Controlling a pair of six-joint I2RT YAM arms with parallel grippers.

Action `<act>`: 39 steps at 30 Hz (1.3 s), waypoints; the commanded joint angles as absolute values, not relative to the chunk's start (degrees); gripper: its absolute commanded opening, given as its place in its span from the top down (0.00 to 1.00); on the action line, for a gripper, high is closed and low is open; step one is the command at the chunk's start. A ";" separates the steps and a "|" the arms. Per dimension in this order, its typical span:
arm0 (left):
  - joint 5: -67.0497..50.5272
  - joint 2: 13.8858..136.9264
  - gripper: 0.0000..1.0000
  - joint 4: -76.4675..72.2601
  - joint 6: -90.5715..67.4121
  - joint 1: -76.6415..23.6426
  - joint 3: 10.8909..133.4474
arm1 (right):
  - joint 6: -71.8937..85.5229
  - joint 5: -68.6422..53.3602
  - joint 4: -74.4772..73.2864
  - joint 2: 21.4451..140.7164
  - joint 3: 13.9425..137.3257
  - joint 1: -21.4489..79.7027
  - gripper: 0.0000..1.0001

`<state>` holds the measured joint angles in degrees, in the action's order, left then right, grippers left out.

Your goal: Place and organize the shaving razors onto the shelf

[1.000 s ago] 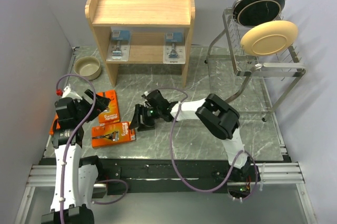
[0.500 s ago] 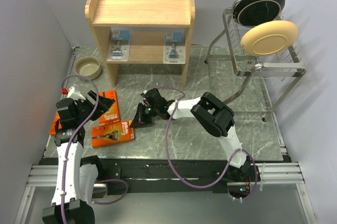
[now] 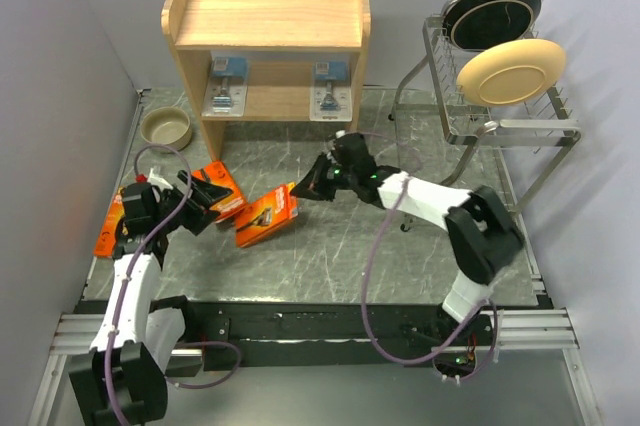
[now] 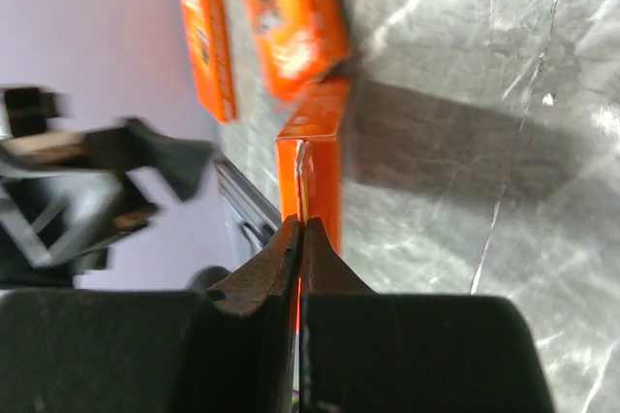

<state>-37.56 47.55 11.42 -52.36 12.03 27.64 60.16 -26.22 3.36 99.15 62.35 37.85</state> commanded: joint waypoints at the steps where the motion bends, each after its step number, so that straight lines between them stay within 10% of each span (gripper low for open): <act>1: -34.46 49.39 0.02 8.97 -59.40 7.84 26.81 | 65.03 -18.73 2.55 93.96 58.80 38.41 1.00; 9: -29.98 55.89 0.07 9.47 -76.80 -3.42 31.01 | 67.94 -11.52 -0.60 97.11 61.17 37.00 1.00; 16: -23.12 60.90 0.33 31.71 -88.23 -8.61 46.48 | 69.34 -10.20 -2.55 99.23 63.46 37.00 1.00; 39: -19.25 69.17 0.31 33.84 -95.36 -18.02 42.19 | 80.59 -5.89 -15.46 101.17 74.01 40.16 1.00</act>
